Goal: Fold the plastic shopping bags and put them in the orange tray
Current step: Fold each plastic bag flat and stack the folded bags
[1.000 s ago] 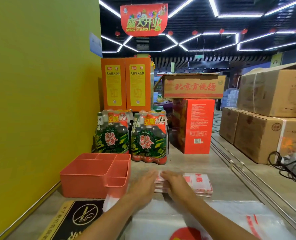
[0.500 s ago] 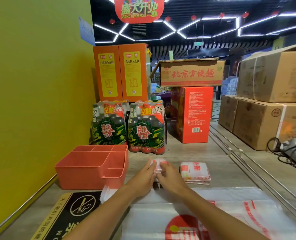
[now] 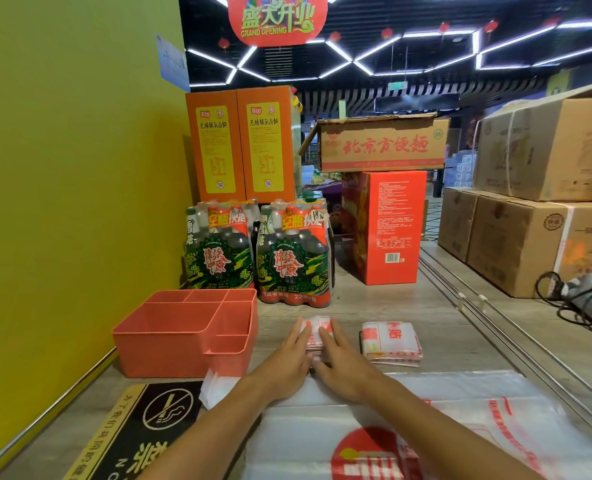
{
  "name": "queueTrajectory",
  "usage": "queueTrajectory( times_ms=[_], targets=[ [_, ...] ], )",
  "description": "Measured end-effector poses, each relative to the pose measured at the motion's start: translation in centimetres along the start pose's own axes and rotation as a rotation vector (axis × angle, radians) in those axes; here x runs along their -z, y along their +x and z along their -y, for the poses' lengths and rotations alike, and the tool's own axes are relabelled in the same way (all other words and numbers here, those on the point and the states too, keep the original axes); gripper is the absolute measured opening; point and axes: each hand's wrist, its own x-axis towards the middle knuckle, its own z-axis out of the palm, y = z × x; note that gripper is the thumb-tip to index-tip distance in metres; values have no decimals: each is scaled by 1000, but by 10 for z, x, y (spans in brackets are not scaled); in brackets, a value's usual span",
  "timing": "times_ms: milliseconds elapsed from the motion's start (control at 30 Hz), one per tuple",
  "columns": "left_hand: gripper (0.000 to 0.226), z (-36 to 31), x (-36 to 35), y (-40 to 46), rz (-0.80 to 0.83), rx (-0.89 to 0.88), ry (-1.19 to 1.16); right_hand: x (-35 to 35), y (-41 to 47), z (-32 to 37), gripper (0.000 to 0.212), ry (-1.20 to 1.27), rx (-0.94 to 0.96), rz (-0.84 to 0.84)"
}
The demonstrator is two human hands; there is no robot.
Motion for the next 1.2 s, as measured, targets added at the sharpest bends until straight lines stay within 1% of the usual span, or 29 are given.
queueTrajectory(
  times_ms=[133, 200, 267, 333, 433, 533, 700, 833, 1000, 1200],
  targets=[
    [70, -1, -1, -2, 30, -24, 44, 3, -4, -5, 76, -102, 67, 33],
    [72, -2, 3, -1, 50, -27, 88, 6, 0, -4, 75, -171, 57, 39],
    [72, -3, 9, 2, 76, -36, 120, 12, 5, 2, 78, -260, 55, 5],
    [73, -5, 12, 3, 93, -45, 154, 16, 11, 6, 75, -303, 77, -22],
    [77, -6, 14, 5, 109, -43, 178, 12, 13, 6, 79, -258, 69, 31],
    [77, -9, 12, 6, 78, -62, 209, 4, 11, -1, 81, -201, 25, 63],
    [73, -7, 2, 6, 44, -95, 250, 4, 8, -4, 75, -262, 25, 59],
    [71, 1, -4, 7, 34, -95, 209, 1, 10, -5, 75, -262, 33, 55],
    [68, 7, -11, 8, 5, -114, 158, -6, 16, -9, 75, -202, 31, 34],
    [68, 14, -16, 12, 7, -119, 114, -15, 20, -13, 74, -167, 23, 19]
  ],
)
